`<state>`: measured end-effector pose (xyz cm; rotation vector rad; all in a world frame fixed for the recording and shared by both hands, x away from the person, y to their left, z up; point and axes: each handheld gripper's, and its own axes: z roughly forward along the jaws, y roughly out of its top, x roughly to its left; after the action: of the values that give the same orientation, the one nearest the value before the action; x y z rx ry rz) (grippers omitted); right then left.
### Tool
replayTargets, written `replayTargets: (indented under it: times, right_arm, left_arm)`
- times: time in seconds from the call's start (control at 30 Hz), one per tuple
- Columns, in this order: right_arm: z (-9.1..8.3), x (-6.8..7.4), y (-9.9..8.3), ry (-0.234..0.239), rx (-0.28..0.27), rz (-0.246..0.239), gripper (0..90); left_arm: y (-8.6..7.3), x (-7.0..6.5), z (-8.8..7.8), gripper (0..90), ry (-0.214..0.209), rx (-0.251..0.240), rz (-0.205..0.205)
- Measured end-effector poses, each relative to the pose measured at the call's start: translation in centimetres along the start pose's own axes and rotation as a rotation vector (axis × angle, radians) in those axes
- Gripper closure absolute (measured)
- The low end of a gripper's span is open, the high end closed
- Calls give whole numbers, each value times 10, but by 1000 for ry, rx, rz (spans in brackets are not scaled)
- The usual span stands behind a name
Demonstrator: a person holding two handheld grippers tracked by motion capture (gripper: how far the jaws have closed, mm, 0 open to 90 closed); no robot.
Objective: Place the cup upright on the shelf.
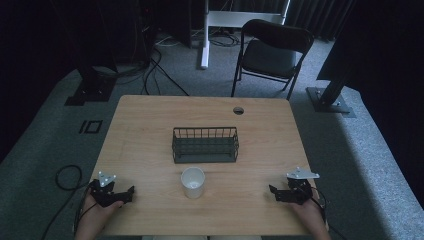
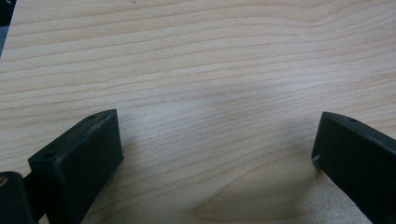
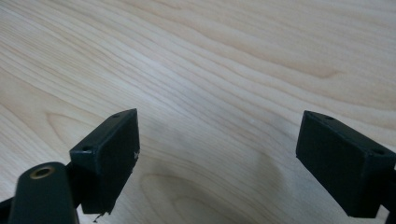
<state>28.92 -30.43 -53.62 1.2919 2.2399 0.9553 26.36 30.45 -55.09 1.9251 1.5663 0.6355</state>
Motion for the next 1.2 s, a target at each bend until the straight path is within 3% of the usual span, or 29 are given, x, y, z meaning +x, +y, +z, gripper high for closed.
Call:
replayTargets:
  times: [0.53, 1.2]
  right_arm:
    - [-15, 21, 21, 61, -74, -55, 132]
    - [-20, 60, 47, 133, -155, -150, 138]
  left_arm:
    - [0, 0, 0, 18, 0, 0, 0]
    - [0, 0, 0, 18, 0, 0, 1]
